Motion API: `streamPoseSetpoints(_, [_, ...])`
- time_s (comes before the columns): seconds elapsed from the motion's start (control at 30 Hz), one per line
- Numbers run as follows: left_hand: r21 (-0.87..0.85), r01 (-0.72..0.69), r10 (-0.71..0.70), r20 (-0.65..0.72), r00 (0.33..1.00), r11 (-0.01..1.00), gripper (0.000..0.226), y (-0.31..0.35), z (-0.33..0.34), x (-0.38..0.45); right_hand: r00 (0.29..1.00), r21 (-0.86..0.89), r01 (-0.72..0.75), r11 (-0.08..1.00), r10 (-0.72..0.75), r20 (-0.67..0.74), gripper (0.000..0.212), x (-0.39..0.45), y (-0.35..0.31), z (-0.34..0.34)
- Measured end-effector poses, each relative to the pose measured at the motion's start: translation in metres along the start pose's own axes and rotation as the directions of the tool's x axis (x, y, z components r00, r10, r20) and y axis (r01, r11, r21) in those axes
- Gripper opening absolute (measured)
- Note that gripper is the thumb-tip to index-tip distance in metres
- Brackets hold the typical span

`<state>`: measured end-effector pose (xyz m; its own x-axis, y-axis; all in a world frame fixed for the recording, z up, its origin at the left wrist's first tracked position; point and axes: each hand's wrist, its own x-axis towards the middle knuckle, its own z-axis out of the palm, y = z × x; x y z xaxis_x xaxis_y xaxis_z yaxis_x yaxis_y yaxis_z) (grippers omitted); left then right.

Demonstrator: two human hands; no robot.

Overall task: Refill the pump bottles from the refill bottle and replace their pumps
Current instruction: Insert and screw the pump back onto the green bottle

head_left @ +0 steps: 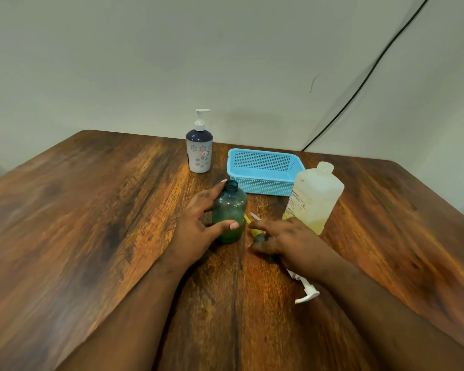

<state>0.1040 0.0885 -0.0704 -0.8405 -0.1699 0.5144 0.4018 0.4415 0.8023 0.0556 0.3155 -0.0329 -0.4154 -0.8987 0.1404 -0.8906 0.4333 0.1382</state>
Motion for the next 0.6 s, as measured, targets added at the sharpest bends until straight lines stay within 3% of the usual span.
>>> streamPoseSetpoints(0.13, [0.013, 0.010, -0.010, 0.007, 1.000, 1.000, 0.083, -0.001, -0.002, 0.002, 0.985, -0.162, 0.075, 0.984, -0.047, 0.165, 0.044, 0.019, 0.006, -0.007])
streamPoseSetpoints(0.27, [0.023, 0.021, -0.021, 0.014, 1.000, 1.000, 0.085, -0.003, -0.005, 0.003, 0.986, -0.132, 0.105, 0.986, -0.087, 0.141, 0.036, 0.025, 0.008, -0.013])
streamPoseSetpoints(0.4, [-0.006, 0.032, -0.032, 0.012, 0.999, 0.999, 0.089, -0.003, -0.003, 0.002, 0.983, 0.091, -0.021, 0.996, 0.037, -0.181, 0.039, 0.019, 0.004, -0.026])
streamPoseSetpoints(0.5, [-0.072, 0.070, -0.070, 0.009, 0.998, 0.995, 0.096, -0.004, -0.001, 0.001, 0.875, 0.327, -0.059, 0.943, 0.207, -0.438, 0.041, 0.016, -0.007, -0.045])
streamPoseSetpoints(0.6, [-0.102, 0.091, -0.089, 0.019, 0.996, 0.991, 0.099, -0.004, -0.001, 0.002, 0.722, 0.605, -0.045, 0.795, 0.445, -0.530, 0.039, 0.015, -0.025, -0.072])
